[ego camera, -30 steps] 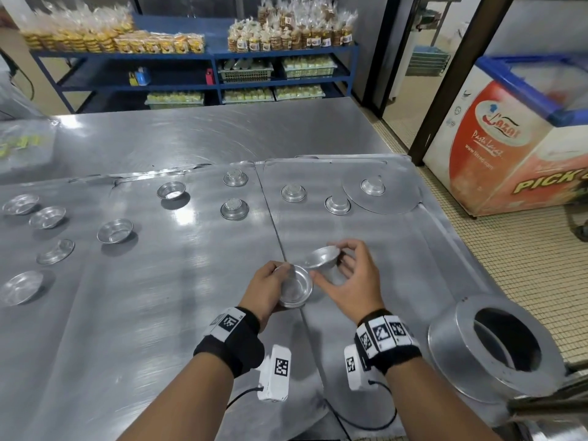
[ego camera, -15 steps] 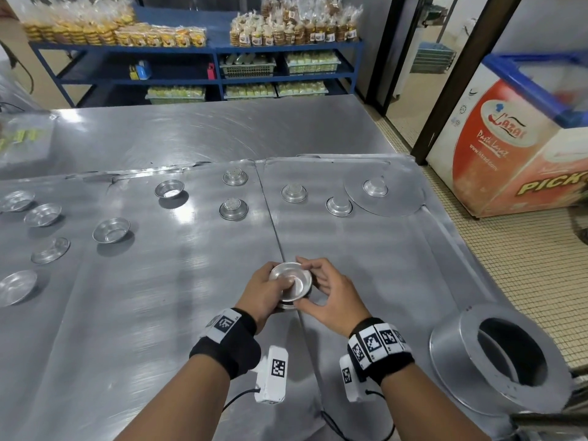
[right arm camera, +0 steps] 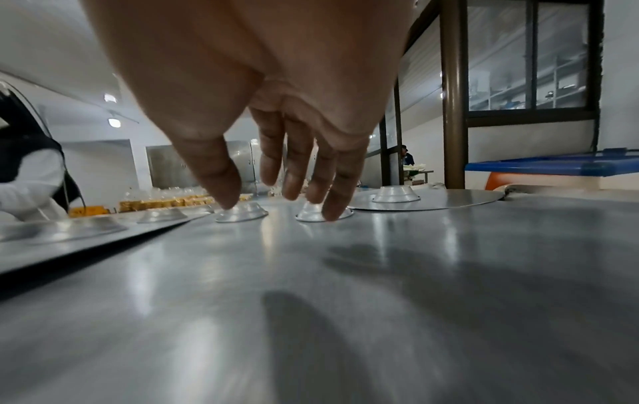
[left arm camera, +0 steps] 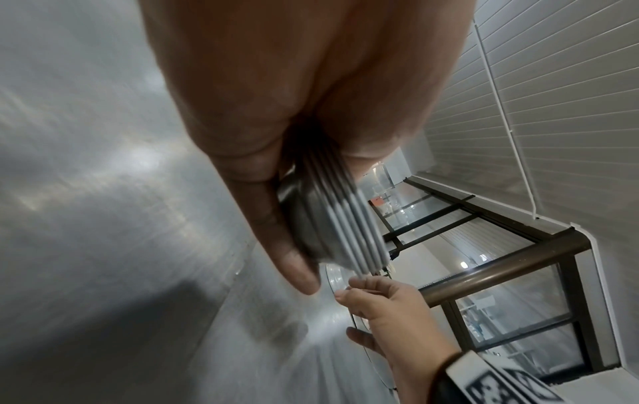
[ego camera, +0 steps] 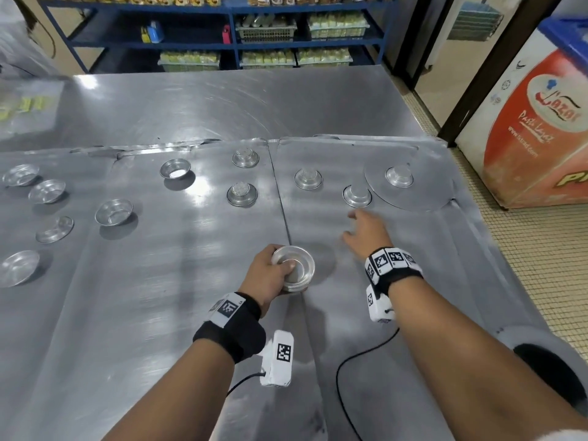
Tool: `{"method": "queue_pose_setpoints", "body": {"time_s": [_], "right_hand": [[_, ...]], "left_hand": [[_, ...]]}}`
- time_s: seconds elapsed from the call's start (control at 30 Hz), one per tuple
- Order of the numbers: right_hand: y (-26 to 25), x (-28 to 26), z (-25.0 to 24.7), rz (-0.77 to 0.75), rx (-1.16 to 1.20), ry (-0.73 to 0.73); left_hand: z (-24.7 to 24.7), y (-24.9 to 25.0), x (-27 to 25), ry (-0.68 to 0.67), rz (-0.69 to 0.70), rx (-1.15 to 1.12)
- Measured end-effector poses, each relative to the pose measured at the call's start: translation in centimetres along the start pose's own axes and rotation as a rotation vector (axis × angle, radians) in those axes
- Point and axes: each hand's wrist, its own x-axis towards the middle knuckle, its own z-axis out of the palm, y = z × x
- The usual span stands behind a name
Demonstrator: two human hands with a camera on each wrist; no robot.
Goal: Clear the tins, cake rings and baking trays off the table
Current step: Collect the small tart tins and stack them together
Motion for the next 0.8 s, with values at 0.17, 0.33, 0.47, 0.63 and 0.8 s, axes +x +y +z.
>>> {"method": "queue_pose_setpoints", "body": {"time_s": [0.17, 0.33, 0.47, 0.63, 0.8], "right_hand": [[1.0, 5.2, -0.4, 0.108, -0.181, 0.017], [1.4, 8.3, -0.4, 0.179, -0.218, 0.009], [1.2, 9.6, -0.3, 0.213, -0.252, 0.003], [1.2, 9.9, -0.1, 0.255, -0.226, -0.023], [0.8, 8.0, -0.3, 0.223, -0.125, 0.062]], "left_hand": [[0.2, -0.1, 1.1, 0.025, -0.008, 0.010], [-0.1, 0.1, 1.9, 0.058, -0.001, 0.023], [-0.3, 0.2, 2.3, 0.077, -0.003, 0.024], [-0.7, -0.2, 2.0, 0.089, -0.006, 0.021], [-1.2, -0.5, 1.2, 0.083, -0.005, 0.009]]}}
